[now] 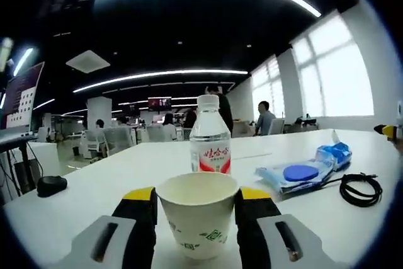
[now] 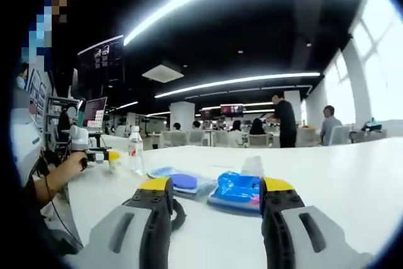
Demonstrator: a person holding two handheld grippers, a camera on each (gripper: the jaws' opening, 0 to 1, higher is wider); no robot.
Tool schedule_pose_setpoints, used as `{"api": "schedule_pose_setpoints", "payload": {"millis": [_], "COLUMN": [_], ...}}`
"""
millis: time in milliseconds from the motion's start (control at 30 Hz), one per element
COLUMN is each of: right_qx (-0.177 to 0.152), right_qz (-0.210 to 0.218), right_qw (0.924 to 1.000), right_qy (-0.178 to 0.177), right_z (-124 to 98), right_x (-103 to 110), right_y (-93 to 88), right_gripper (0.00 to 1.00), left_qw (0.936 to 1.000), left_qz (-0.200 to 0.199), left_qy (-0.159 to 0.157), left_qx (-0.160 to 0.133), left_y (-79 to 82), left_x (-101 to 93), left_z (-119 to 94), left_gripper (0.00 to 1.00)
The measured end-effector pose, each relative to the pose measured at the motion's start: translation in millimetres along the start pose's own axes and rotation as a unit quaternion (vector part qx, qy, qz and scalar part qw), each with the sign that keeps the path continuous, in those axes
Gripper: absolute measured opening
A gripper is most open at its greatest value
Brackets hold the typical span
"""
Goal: Arrange the tabletop items into an orderly group along one side of the table until the central work area is clear of visible clutter.
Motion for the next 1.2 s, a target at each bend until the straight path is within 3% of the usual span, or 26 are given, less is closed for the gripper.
{"api": "schedule_pose_setpoints", "payload": {"millis": [367,867,1100,1200], "right_qx": [-0.005,-0.013,-0.021,-0.02], "right_qz": [0.003,0.001,0.004,0.005], "right_qw": [0.9999,0.9998,0.9997,0.9996], "right_qy": [-0.009,-0.014,-0.015,-0.017], "right_z": [-5,-12,-17,-19], "right_x": [-3,-6,-8,-10], "right_y": [0.7,3.5,3.2,1.9], "right_gripper": [0.53,0.52,0.5,0.5], "left_qw": [0.9996,0.9948,0.9931,0.9899], "left_qz": [0.008,0.045,0.046,0.068], "left_qy": [-0.017,-0.07,-0.084,-0.097], "left_qx": [-0.02,-0.059,-0.068,-0.078], "left_y": [17.2,50.5,62.0,68.7], "left_x": [-8.6,-45.1,-60.8,-73.3], "left_z": [-1,10,24,30], "left_gripper": [0.46,0.45,0.45,0.45]}}
Point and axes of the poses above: the point that each gripper's makers call its tool centre point, and the gripper's own axes: z roughly forward along the fingers, x roughly to its left, y roughly out of its top, the point moved 3 cm from there along -z, roughly backward along the fingers
